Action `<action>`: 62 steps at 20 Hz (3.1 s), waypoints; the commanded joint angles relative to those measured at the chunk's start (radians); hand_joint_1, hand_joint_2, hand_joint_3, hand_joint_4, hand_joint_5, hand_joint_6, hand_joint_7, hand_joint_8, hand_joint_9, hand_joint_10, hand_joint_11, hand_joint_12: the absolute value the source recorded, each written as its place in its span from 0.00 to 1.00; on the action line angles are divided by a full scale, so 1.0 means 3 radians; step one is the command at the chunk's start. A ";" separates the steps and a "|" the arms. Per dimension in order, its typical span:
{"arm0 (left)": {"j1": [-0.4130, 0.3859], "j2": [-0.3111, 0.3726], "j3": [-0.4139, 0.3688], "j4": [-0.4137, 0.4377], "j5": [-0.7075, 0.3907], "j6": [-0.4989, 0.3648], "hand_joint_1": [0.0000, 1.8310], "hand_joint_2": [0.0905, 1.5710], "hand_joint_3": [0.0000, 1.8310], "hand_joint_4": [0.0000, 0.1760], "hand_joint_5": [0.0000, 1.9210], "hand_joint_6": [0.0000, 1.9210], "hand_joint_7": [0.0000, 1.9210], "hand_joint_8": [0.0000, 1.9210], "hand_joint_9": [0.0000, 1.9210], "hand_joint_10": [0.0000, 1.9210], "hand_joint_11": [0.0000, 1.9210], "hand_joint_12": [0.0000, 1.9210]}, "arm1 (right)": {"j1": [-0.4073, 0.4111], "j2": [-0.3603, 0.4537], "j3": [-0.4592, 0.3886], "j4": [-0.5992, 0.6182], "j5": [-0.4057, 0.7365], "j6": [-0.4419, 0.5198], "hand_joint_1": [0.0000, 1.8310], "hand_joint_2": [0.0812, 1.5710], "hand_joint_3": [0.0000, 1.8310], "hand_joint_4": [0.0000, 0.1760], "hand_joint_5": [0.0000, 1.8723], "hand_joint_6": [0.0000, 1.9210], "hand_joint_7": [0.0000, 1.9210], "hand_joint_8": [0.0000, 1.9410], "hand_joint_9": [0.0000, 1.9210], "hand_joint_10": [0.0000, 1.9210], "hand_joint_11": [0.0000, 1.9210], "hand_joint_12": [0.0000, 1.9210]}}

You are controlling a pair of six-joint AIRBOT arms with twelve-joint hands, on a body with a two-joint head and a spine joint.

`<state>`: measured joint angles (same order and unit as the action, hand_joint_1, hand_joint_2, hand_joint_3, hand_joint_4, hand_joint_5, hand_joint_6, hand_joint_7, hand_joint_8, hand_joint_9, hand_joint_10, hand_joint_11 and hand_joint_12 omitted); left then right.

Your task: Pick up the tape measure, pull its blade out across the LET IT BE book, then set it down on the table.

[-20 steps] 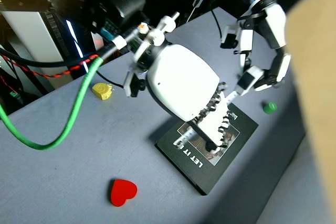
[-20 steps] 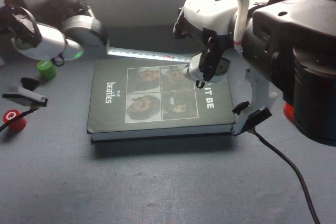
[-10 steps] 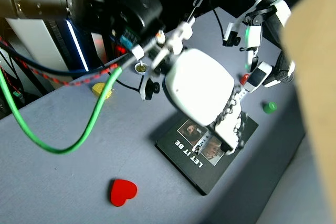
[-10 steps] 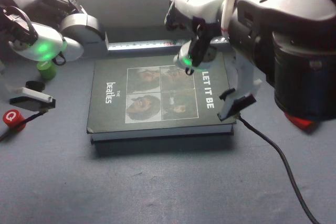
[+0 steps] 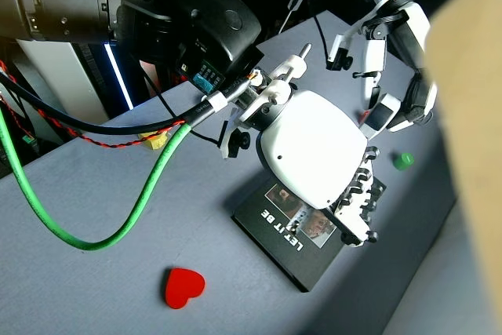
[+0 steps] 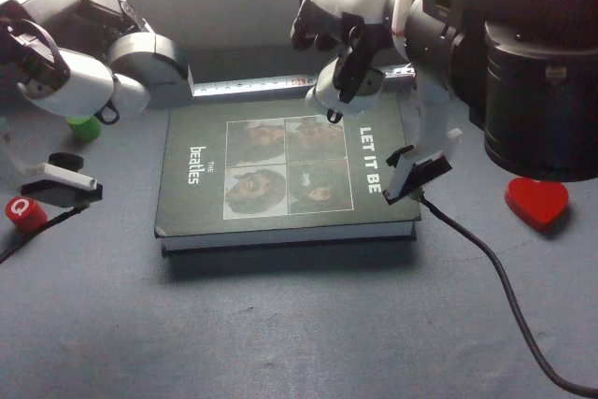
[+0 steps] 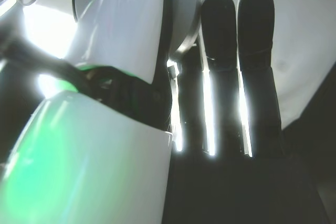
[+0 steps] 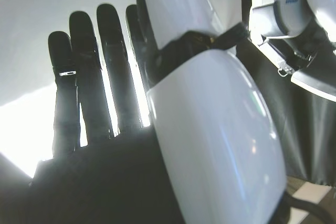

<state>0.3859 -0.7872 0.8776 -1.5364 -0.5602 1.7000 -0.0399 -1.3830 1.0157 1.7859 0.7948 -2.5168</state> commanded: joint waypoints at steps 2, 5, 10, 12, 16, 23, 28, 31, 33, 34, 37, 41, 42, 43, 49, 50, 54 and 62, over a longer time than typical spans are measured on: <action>0.0011 0.0024 -0.0022 0.0137 -0.0113 -0.0053 0.75 0.72 0.00 0.00 0.40 0.58 0.50 0.54 0.43 0.71 0.37 0.66 | 0.0067 0.0012 0.0020 -0.0239 -0.0037 -0.0041 0.59 0.69 0.00 0.00 0.33 0.00 0.35 0.01 0.32 0.01 0.11 0.46; 0.0084 0.0034 -0.0044 0.0183 -0.0114 -0.0119 0.75 0.71 0.00 0.00 0.42 0.56 0.51 0.54 0.44 0.71 0.38 0.66 | 0.0094 0.0010 0.0063 -0.0222 -0.0037 -0.0071 0.59 0.69 0.00 0.00 0.34 0.01 0.37 0.01 0.32 0.01 0.11 0.46; 0.0110 0.0036 -0.0032 0.0199 -0.0114 -0.0146 0.75 0.71 0.00 0.00 0.43 0.54 0.50 0.55 0.44 0.71 0.38 0.65 | 0.0058 0.0000 0.0076 -0.0136 -0.0079 -0.0190 0.59 0.69 0.00 0.00 0.34 0.01 0.36 0.01 0.33 0.01 0.11 0.46; 0.0110 0.0036 -0.0031 0.0198 -0.0114 -0.0162 0.75 0.71 0.00 0.00 0.44 0.54 0.51 0.54 0.44 0.70 0.39 0.65 | 0.0046 -0.0010 0.0104 -0.0115 -0.0065 -0.0212 0.60 0.69 0.00 0.00 0.35 0.01 0.36 0.01 0.33 0.01 0.11 0.46; 0.0111 0.0037 -0.0031 0.0199 -0.0110 -0.0175 0.75 0.71 0.00 0.00 0.42 0.55 0.51 0.54 0.43 0.70 0.39 0.64 | 0.0022 -0.0025 0.0180 -0.0036 -0.0116 -0.0272 0.59 0.69 0.00 0.00 0.35 0.01 0.37 0.01 0.32 0.01 0.11 0.46; 0.0105 0.0037 -0.0025 0.0199 -0.0110 -0.0195 0.75 0.71 0.00 0.00 0.42 0.55 0.51 0.55 0.43 0.71 0.39 0.65 | -0.0030 -0.0032 0.0195 -0.0037 -0.0123 -0.0370 0.59 0.69 0.00 0.00 0.35 0.01 0.37 0.00 0.33 0.01 0.11 0.46; 0.0105 0.0037 -0.0023 0.0197 -0.0111 -0.0197 0.75 0.71 0.00 0.00 0.44 0.54 0.51 0.54 0.44 0.70 0.40 0.65 | -0.0035 -0.0037 0.0195 -0.0037 -0.0125 -0.0380 0.58 0.69 0.00 0.00 0.34 0.00 0.36 0.00 0.32 0.00 0.11 0.45; 0.0105 0.0037 -0.0020 0.0197 -0.0111 -0.0197 0.75 0.71 0.00 0.00 0.44 0.54 0.51 0.53 0.45 0.69 0.40 0.65 | -0.0038 -0.0041 0.0194 -0.0037 -0.0100 -0.0380 0.58 0.69 0.00 0.00 0.35 0.00 0.36 0.00 0.33 0.01 0.11 0.46; 0.0109 0.0037 -0.0015 0.0196 -0.0111 -0.0198 0.75 0.71 0.00 0.00 0.44 0.54 0.51 0.53 0.45 0.69 0.40 0.65 | -0.0039 -0.0041 0.0194 -0.0038 -0.0103 -0.0380 0.58 0.69 0.00 0.00 0.36 0.01 0.37 0.00 0.33 0.01 0.12 0.46; 0.0109 0.0037 -0.0014 0.0194 -0.0111 -0.0198 0.75 0.71 0.00 0.00 0.44 0.54 0.51 0.53 0.45 0.69 0.40 0.65 | -0.0041 -0.0041 0.0194 -0.0038 -0.0104 -0.0381 0.58 0.69 0.00 0.00 0.36 0.01 0.37 0.00 0.33 0.01 0.12 0.46; 0.0109 0.0038 -0.0013 0.0186 -0.0111 -0.0198 0.75 0.71 0.00 0.00 0.44 0.53 0.51 0.54 0.44 0.70 0.40 0.65 | -0.0036 -0.0041 0.0194 -0.0037 -0.0115 -0.0385 0.58 0.69 0.00 0.00 0.36 0.01 0.37 0.00 0.33 0.01 0.12 0.46; 0.0109 0.0038 -0.0010 0.0182 -0.0112 -0.0198 0.75 0.71 0.00 0.00 0.42 0.56 0.51 0.53 0.44 0.70 0.39 0.66 | -0.0031 -0.0040 0.0194 -0.0037 -0.0121 -0.0386 0.58 0.69 0.00 0.00 0.37 0.01 0.37 0.00 0.34 0.01 0.13 0.46; 0.0108 0.0038 -0.0010 0.0178 -0.0112 -0.0198 0.75 0.71 0.00 0.00 0.42 0.56 0.51 0.53 0.44 0.70 0.39 0.67 | -0.0029 -0.0040 0.0194 -0.0037 -0.0121 -0.0386 0.58 0.69 0.00 0.00 0.37 0.01 0.37 0.00 0.34 0.01 0.13 0.46; 0.0108 0.0038 -0.0010 0.0177 -0.0114 -0.0198 0.75 0.71 0.00 0.00 0.43 0.56 0.50 0.54 0.45 0.69 0.39 0.67 | -0.0026 -0.0040 0.0194 -0.0037 -0.0116 -0.0386 0.58 0.69 0.00 0.00 0.37 0.01 0.38 0.01 0.34 0.01 0.13 0.46; 0.0097 0.0038 -0.0009 0.0169 -0.0125 -0.0199 0.75 0.71 0.00 0.00 0.43 0.55 0.51 0.54 0.44 0.71 0.38 0.69 | -0.0022 -0.0037 0.0194 -0.0037 -0.0123 -0.0386 0.67 0.68 0.00 0.00 0.50 0.52 0.58 0.43 0.59 0.10 0.36 0.60; 0.0097 0.0038 -0.0009 0.0169 -0.0125 -0.0199 0.75 0.71 0.00 0.00 0.42 0.55 0.50 0.55 0.44 0.71 0.39 0.69 | -0.0022 -0.0037 0.0194 -0.0037 -0.0126 -0.0386 0.67 0.69 0.00 0.02 0.51 0.51 0.57 0.44 0.58 0.15 0.38 0.62; 0.0097 0.0038 -0.0009 0.0170 -0.0133 -0.0199 0.75 0.71 0.00 0.00 0.43 0.56 0.50 0.54 0.44 0.70 0.38 0.67 | -0.0026 -0.0037 0.0194 -0.0037 -0.0166 -0.0386 0.67 0.69 0.00 0.00 0.49 0.52 0.56 0.48 0.51 0.29 0.36 0.63; 0.0093 0.0037 -0.0005 0.0170 -0.0137 -0.0199 0.75 0.71 0.00 0.00 0.43 0.55 0.50 0.53 0.45 0.70 0.39 0.67 | 0.0001 0.0058 0.0194 -0.0034 -0.0255 -0.0426 0.66 0.70 0.00 0.00 0.49 0.52 0.54 0.51 0.48 0.33 0.35 0.64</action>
<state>0.4278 -0.7822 0.8703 -1.5284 -0.5606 1.6501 -0.0540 -1.3712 1.0744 1.8408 0.7193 -2.6415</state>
